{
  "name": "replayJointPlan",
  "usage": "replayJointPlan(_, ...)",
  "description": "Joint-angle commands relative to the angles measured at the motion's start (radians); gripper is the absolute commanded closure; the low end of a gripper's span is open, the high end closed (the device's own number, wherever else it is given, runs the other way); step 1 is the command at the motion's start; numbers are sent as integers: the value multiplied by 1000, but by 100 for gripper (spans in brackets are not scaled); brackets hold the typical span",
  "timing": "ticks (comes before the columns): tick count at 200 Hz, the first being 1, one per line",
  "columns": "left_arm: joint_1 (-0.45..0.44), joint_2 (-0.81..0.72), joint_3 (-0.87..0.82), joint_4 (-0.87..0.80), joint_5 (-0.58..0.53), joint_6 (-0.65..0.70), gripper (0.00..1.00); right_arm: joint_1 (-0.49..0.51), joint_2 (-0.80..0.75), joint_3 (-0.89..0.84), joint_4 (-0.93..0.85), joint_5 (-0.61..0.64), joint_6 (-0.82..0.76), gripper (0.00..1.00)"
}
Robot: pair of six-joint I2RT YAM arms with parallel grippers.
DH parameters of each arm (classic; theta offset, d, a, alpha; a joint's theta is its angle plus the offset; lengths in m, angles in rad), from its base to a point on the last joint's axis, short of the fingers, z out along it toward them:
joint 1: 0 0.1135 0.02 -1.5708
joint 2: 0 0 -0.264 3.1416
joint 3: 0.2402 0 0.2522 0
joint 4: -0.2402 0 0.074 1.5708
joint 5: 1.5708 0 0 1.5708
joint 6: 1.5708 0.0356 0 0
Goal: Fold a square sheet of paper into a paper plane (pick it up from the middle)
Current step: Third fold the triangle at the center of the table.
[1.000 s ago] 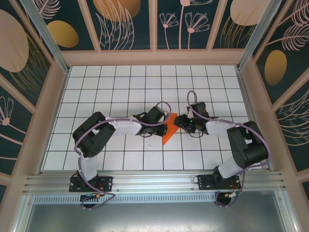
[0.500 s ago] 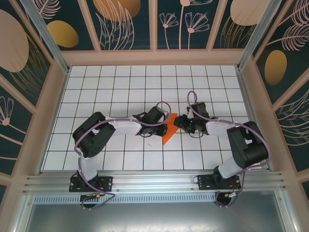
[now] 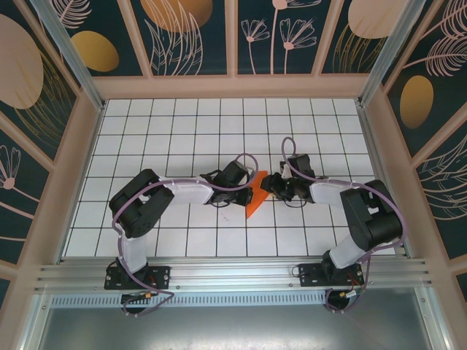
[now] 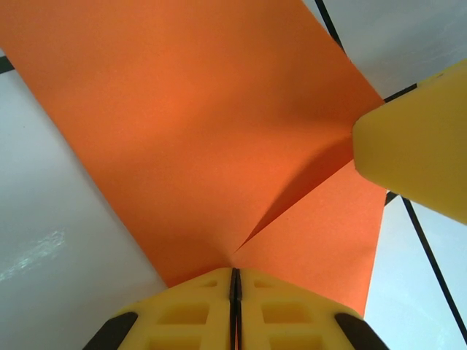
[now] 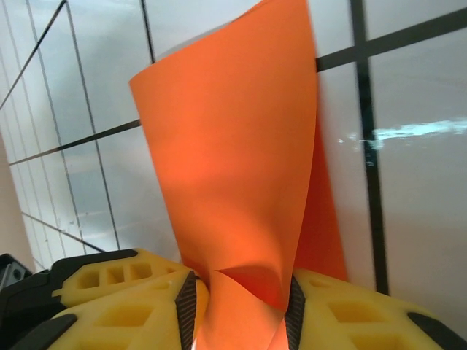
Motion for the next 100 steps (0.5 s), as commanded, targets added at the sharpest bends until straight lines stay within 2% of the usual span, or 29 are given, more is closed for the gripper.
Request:
replayJointPlan(1, -1, -27, -27, 13, 26, -19, 87, 9, 24, -18, 61, -84, -13, 64)
replayJointPlan(59, 0, -84, -45, 66, -4, -86, 84, 7, 45, -41, 110, -157, -53, 70)
replayJointPlan(100, -1, -163, -101, 108, -42, -151, 68, 7, 48, -53, 114, -163, -71, 79)
